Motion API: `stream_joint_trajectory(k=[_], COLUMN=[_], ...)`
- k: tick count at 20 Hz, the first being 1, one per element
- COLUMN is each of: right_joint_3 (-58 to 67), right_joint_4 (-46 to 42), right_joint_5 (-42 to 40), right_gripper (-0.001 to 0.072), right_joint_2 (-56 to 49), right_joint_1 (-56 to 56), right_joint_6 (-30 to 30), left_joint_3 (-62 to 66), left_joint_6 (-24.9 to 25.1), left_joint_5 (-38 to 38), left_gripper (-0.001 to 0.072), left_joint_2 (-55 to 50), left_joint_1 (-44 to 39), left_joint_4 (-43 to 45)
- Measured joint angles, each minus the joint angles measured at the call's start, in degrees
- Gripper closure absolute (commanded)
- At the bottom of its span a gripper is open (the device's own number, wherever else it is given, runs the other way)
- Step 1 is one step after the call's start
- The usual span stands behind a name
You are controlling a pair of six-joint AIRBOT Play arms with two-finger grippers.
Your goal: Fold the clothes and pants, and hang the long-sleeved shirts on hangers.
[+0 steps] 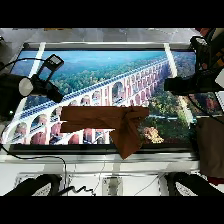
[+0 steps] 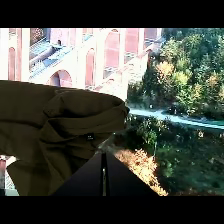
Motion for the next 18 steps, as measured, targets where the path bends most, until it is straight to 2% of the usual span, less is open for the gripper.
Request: stream_joint_trajectory(k=[6, 12, 15, 18], right_joint_3=[0.0, 0.0, 0.0, -1.8], right_joint_4=[0.0, -0.3, -0.7, 1.7], right_joint_5=[-0.1, -6.3, -6.1, 1.4], right_gripper=[0.0698, 0.0698, 0.0699, 0.0698], right_joint_2=[0.0, 0.0, -0.1, -0.1], right_joint_1=[0.0, 0.0, 0.0, 0.0], right_joint_6=[0.0, -0.1, -4.1, -10.1], left_joint_3=[0.0, 0.0, 0.0, 0.0], left_joint_6=[0.0, 0.0, 0.0, 0.0], left_joint_5=[0.0, 0.0, 0.0, 0.0], left_gripper=[0.0618, 0.0618, 0.0618, 0.0618], left_joint_2=[0.0, 0.0, 0.0, 0.0], left_joint_1=[0.0, 0.0, 0.0, 0.0], left_joint_4=[0.0, 0.0, 0.0, 0.0])
